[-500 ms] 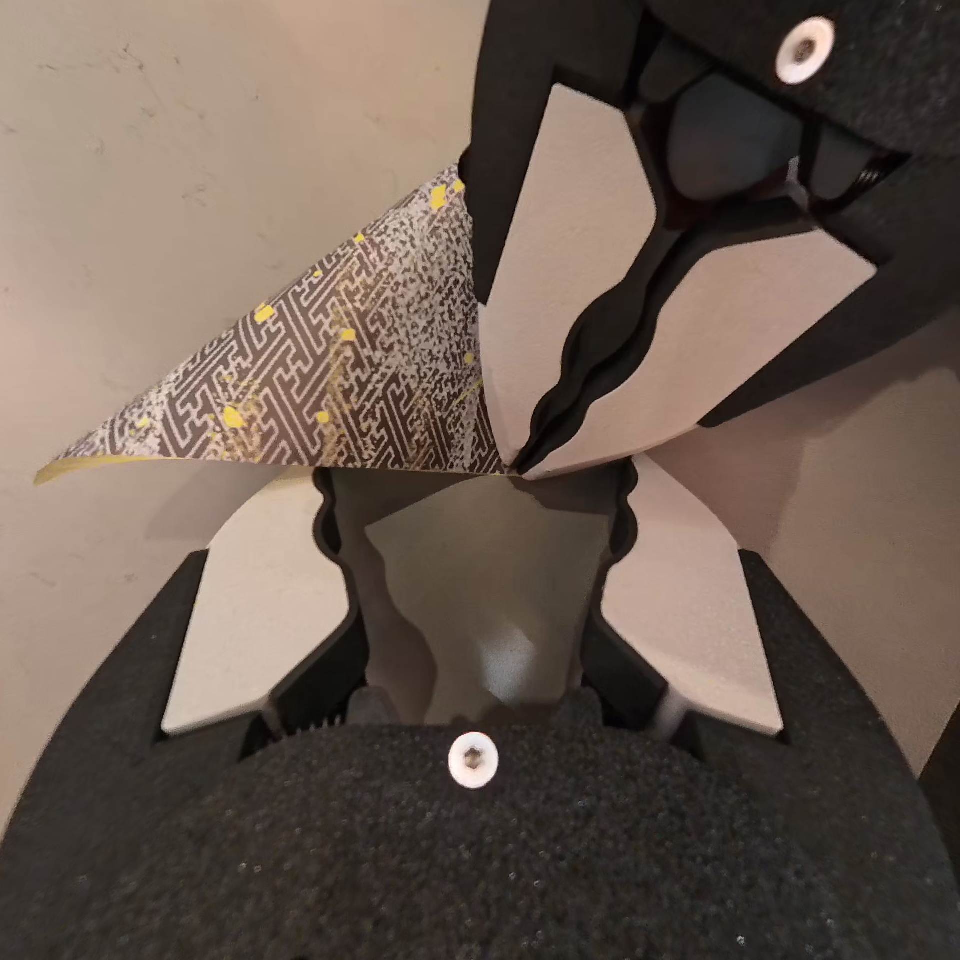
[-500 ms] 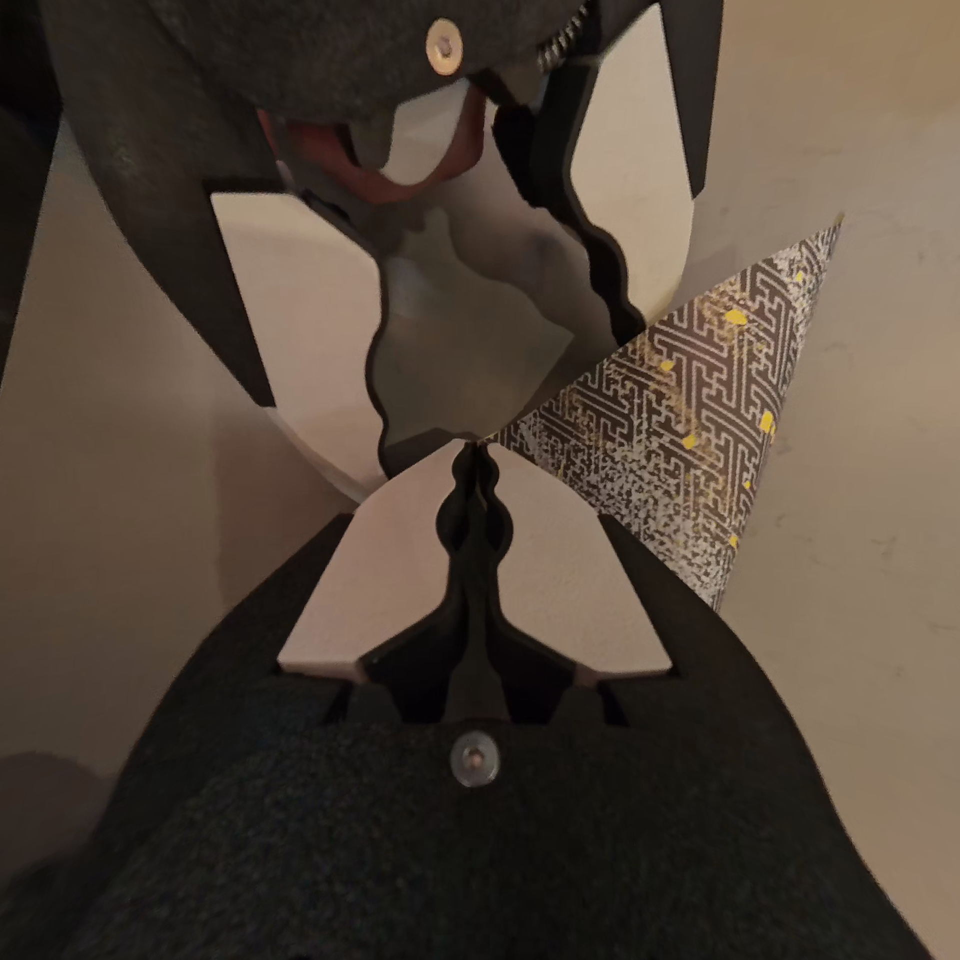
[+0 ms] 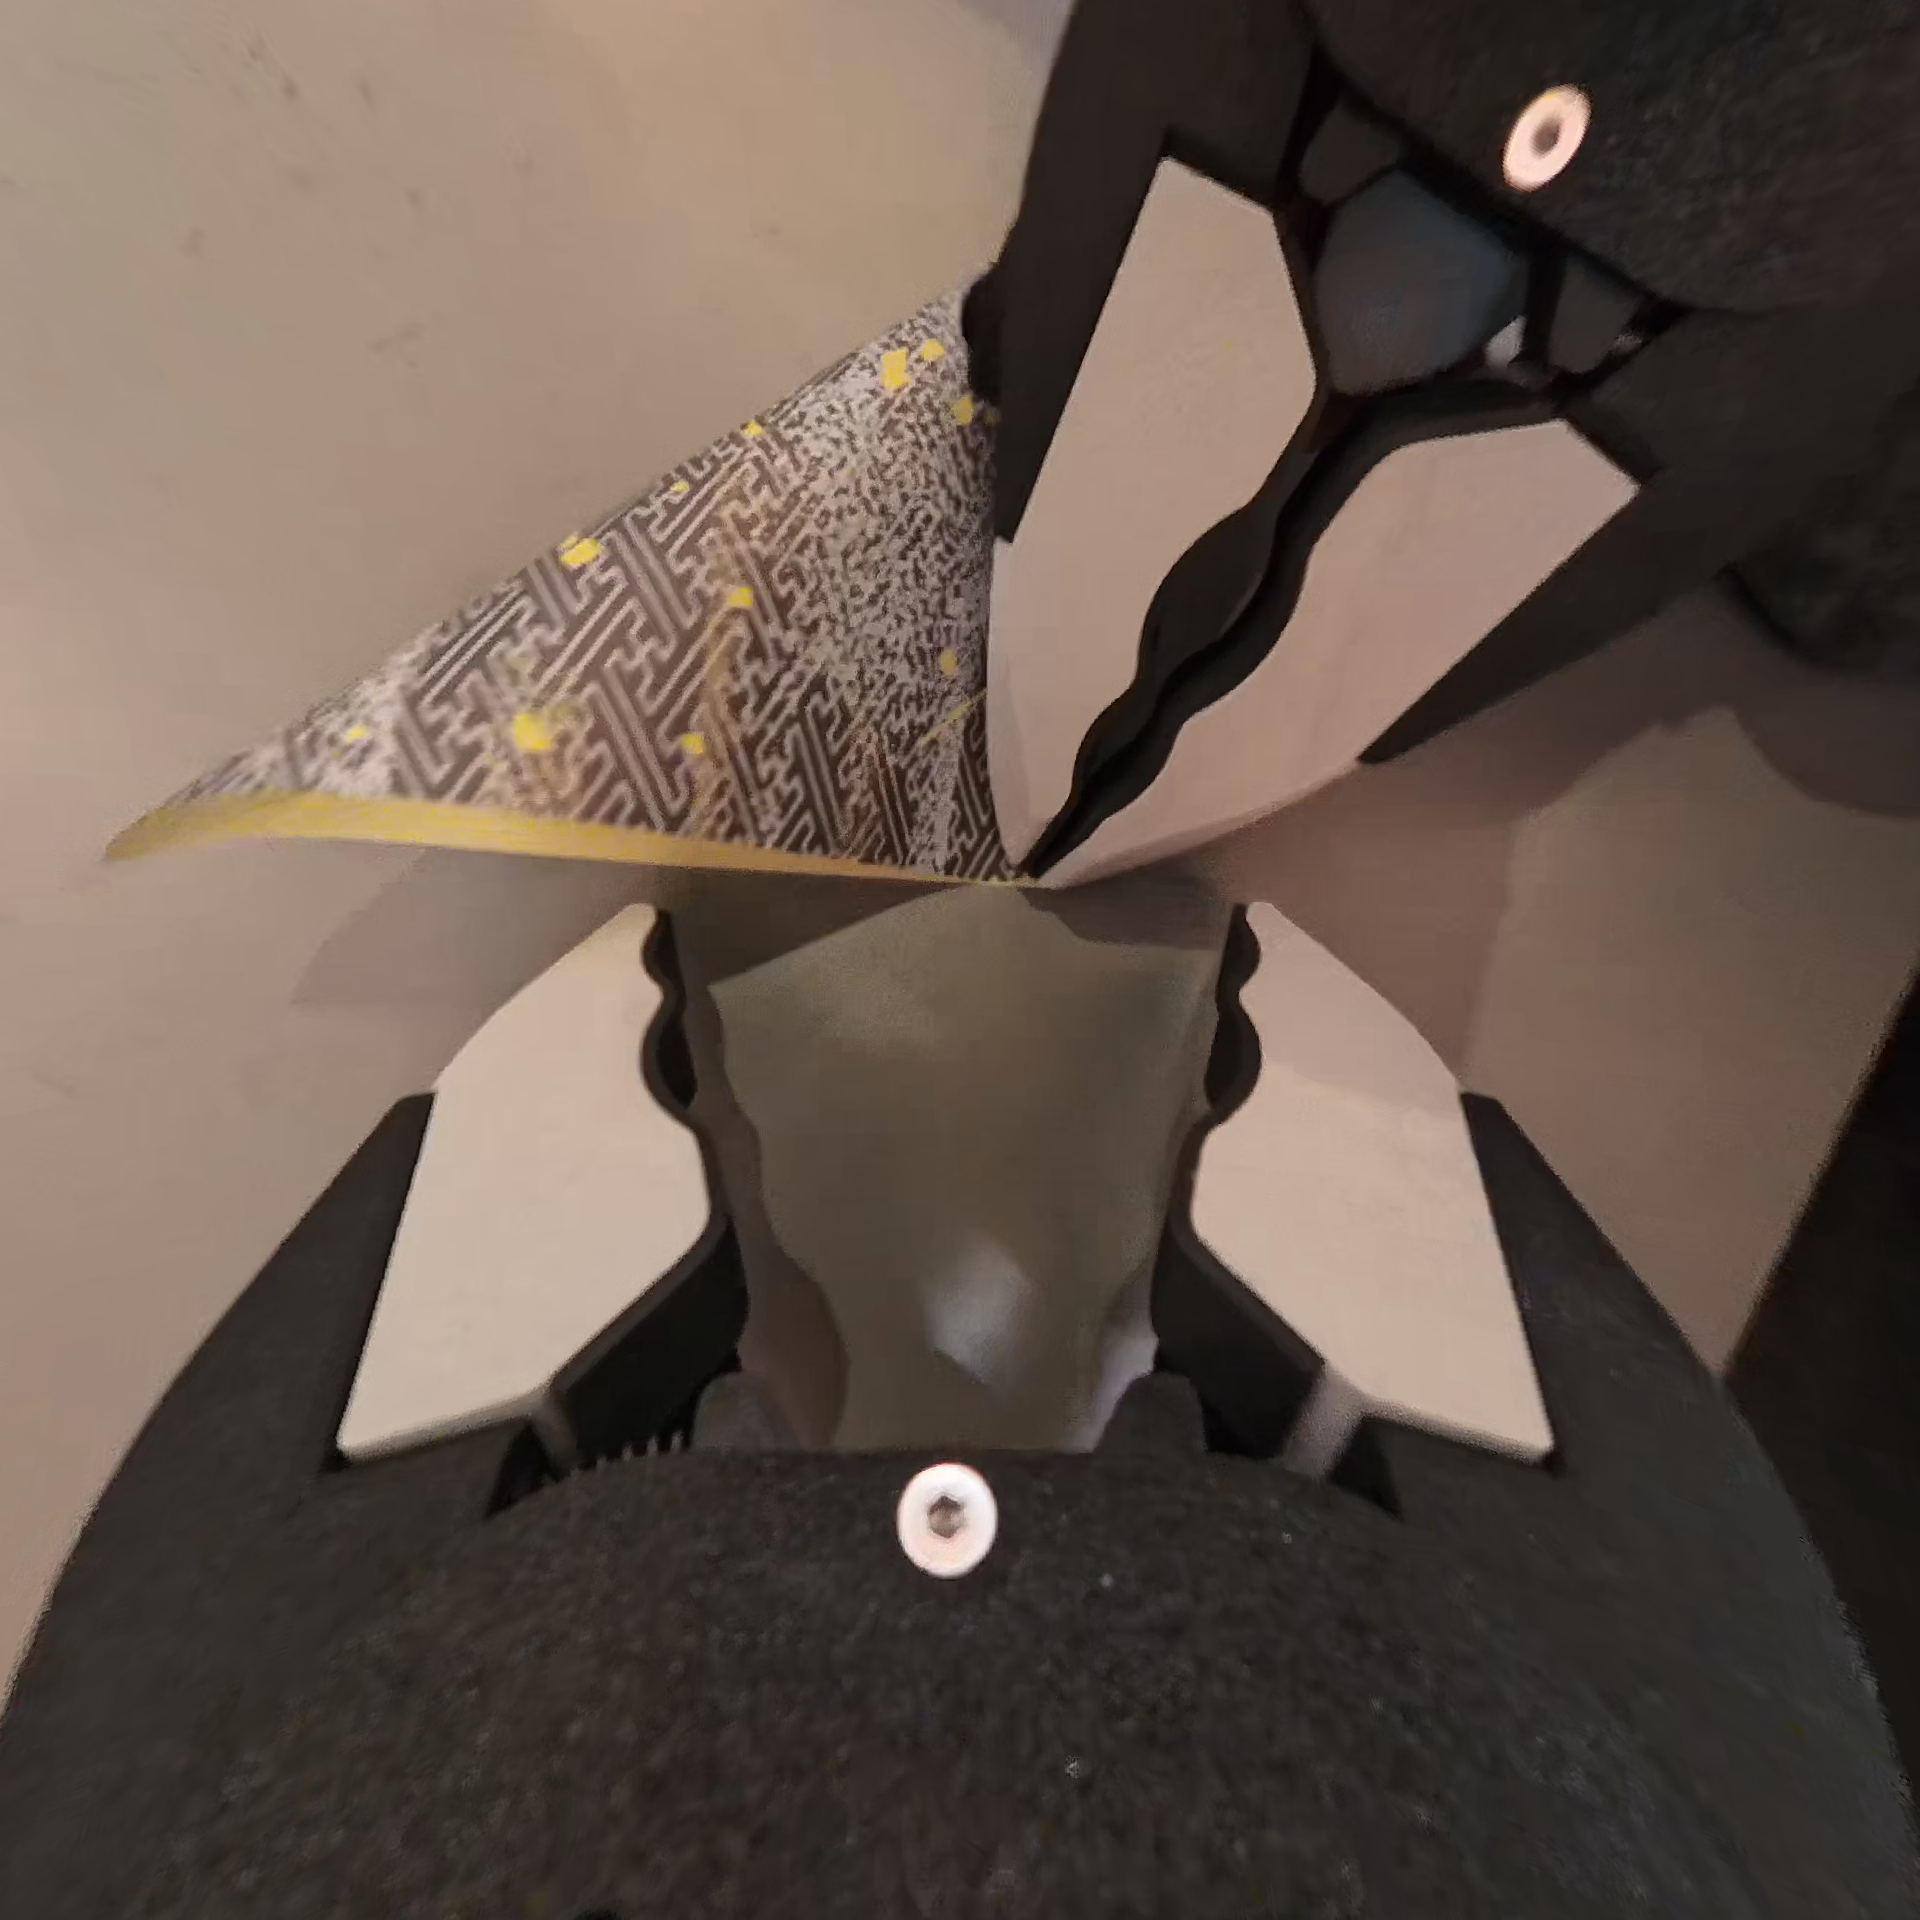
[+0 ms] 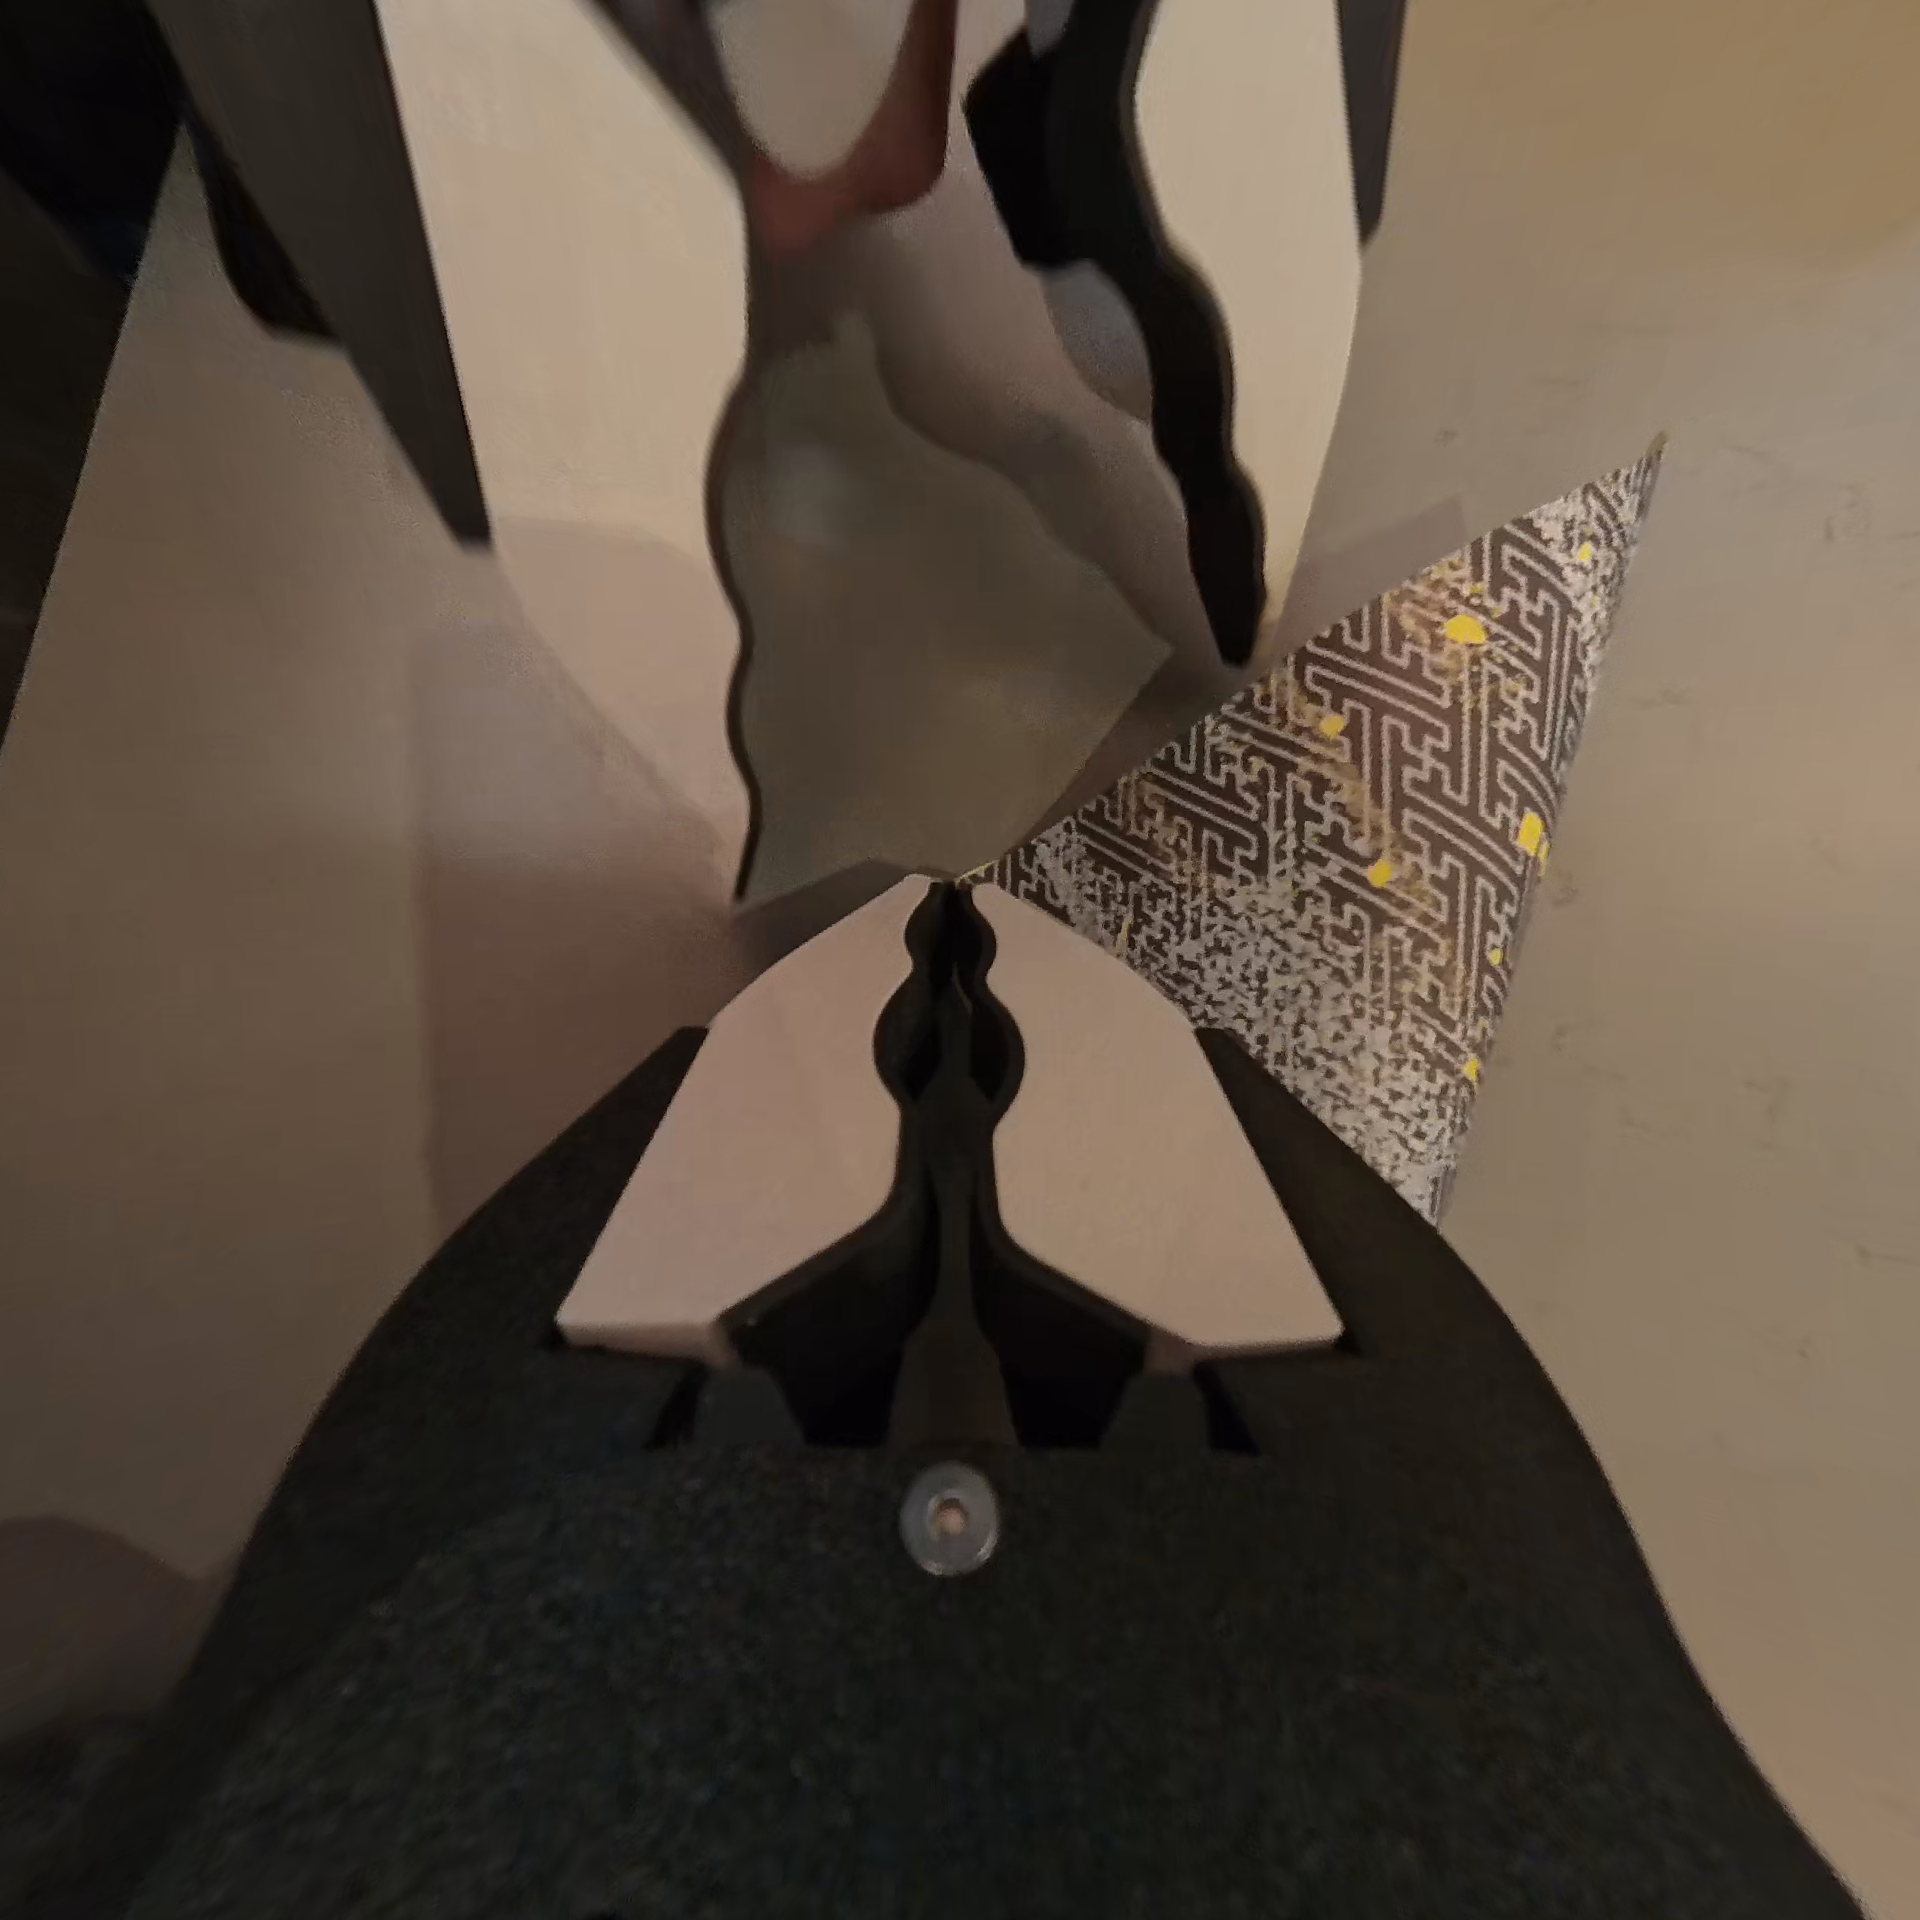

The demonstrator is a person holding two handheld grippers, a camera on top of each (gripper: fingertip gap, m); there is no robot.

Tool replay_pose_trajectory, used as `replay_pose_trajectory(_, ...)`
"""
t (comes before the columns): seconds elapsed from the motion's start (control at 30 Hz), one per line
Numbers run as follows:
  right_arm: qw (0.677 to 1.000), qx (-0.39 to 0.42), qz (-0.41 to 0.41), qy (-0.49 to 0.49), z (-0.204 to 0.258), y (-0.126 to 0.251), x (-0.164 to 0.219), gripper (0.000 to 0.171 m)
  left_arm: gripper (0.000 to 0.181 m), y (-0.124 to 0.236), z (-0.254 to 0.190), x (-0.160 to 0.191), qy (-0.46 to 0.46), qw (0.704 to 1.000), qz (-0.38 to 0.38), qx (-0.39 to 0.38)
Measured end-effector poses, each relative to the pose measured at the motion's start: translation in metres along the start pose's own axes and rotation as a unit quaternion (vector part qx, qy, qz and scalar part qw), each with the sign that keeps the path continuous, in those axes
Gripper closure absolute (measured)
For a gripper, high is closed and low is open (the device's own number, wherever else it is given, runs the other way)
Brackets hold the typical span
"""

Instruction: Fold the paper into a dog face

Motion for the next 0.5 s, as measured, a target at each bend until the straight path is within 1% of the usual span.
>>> replay_pose_trajectory(0.07, 1.000, 0.000, -0.009, -0.007, 0.000, 0.000, 0.001, 0.171, 0.092, 0.017, 0.005, -0.005, 0.024, 0.999, -0.036, 0.007)
replay_pose_trajectory(0.13, 1.000, 0.005, -0.012, -0.009, 0.000, 0.000, 0.001, 0.171, 0.110, 0.033, 0.012, -0.017, 0.048, 0.995, -0.083, 0.014)
replay_pose_trajectory(0.2, 1.000, 0.014, -0.013, -0.009, 0.001, 0.000, 0.001, 0.171, 0.123, 0.043, 0.018, -0.032, 0.066, 0.990, -0.127, 0.016)
replay_pose_trajectory(0.23, 1.000, 0.016, -0.014, -0.010, 0.001, 0.000, 0.001, 0.171, 0.128, 0.042, 0.020, -0.038, 0.073, 0.988, -0.137, 0.015)
replay_pose_trajectory(0.3, 1.000, 0.019, -0.019, -0.016, 0.001, 0.000, 0.001, 0.171, 0.132, 0.032, 0.026, -0.045, 0.080, 0.989, -0.124, -0.011)
replay_pose_trajectory(0.33, 0.999, 0.021, -0.020, -0.017, 0.002, 0.000, 0.001, 0.171, 0.137, 0.025, 0.028, -0.047, 0.078, 0.990, -0.111, -0.024)
replay_pose_trajectory(0.43, 0.999, 0.024, -0.021, -0.019, 0.002, 0.000, 0.001, 0.171, 0.158, 0.004, 0.030, -0.055, 0.077, 0.991, -0.094, -0.052)
replay_pose_trajectory(0.5, 0.999, 0.026, -0.019, -0.019, 0.002, 0.000, 0.001, 0.171, 0.159, -0.008, 0.032, -0.056, 0.084, 0.991, -0.081, -0.066)
Point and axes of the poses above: each gripper's, where its closed fingertips meet, y back along the fingers, x out of its underside, z = x × y across the jaws, the point moved 4 cm from there along y, back along the fingers, and after that the axes turned 4 degrees about -z, right-handed, at the moved point
